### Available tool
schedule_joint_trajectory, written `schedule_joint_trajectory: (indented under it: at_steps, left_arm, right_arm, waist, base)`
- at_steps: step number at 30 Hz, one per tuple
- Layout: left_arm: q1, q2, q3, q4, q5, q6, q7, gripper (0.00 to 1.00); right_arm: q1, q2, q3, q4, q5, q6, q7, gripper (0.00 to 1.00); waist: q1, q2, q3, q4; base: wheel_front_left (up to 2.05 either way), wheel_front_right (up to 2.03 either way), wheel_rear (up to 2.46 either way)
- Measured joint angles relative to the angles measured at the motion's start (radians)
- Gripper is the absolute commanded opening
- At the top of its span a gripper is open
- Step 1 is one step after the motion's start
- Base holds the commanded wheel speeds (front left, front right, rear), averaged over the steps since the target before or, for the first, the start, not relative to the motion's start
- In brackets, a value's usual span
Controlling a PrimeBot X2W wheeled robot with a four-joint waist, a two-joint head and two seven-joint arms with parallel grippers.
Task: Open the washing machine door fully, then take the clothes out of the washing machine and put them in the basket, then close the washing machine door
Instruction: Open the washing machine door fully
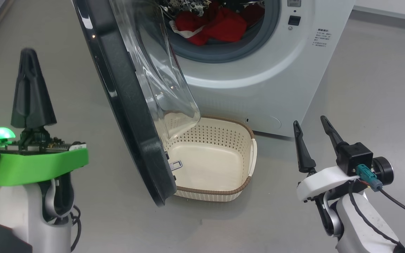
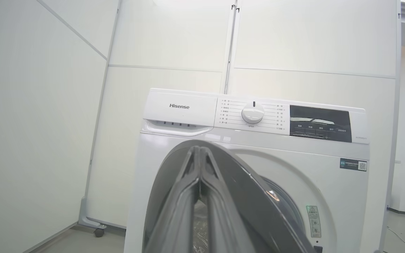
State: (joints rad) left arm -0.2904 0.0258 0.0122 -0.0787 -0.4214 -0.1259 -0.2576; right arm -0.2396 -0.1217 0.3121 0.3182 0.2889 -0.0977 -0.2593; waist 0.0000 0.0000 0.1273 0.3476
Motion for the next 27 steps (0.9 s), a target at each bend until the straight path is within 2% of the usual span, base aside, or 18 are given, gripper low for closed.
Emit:
schedule_joint_trajectory:
  at_steps: [6, 12, 20, 24, 27]
  left_arm:
    - [-0.057, 0.001, -0.102, -0.196, -0.010, 0.000, 0.000, 0.00]
    - [-0.058, 0.011, -0.295, -0.293, -0.006, 0.000, 0.000, 0.00]
    - [-0.007, 0.082, -0.557, -0.305, -0.007, 0.000, 0.000, 0.00]
    - [0.040, 0.127, -0.704, -0.269, -0.020, 0.000, 0.000, 0.00]
    - [0.076, 0.147, -0.770, -0.230, -0.034, 0.000, 0.000, 0.00]
  right_arm:
    - [0.003, 0.005, -0.006, 0.000, -0.009, 0.008, 0.000, 1.00]
    - [0.004, 0.010, -0.009, 0.001, -0.024, 0.017, 0.000, 1.00]
    - [0.004, 0.016, -0.016, 0.006, -0.029, 0.028, 0.000, 1.00]
    - [0.005, 0.020, -0.018, 0.010, -0.031, 0.035, 0.000, 1.00]
    - [0.005, 0.021, -0.020, 0.013, -0.037, 0.043, 0.000, 1.00]
  waist:
    - [0.0000, 0.0000, 0.003, 0.006]
    - [0.0000, 0.0000, 0.005, 0.009]
    - [0.0000, 0.0000, 0.002, 0.012]
    - [0.0000, 0.0000, 0.001, 0.013]
    - [0.0000, 0.0000, 0.000, 0.013]
  base:
    - [0.00, 0.00, 0.00]
    - [0.00, 0.00, 0.00]
    - [0.00, 0.00, 0.00]
    - [0.00, 0.00, 0.00]
    - [0.00, 0.00, 0.00]
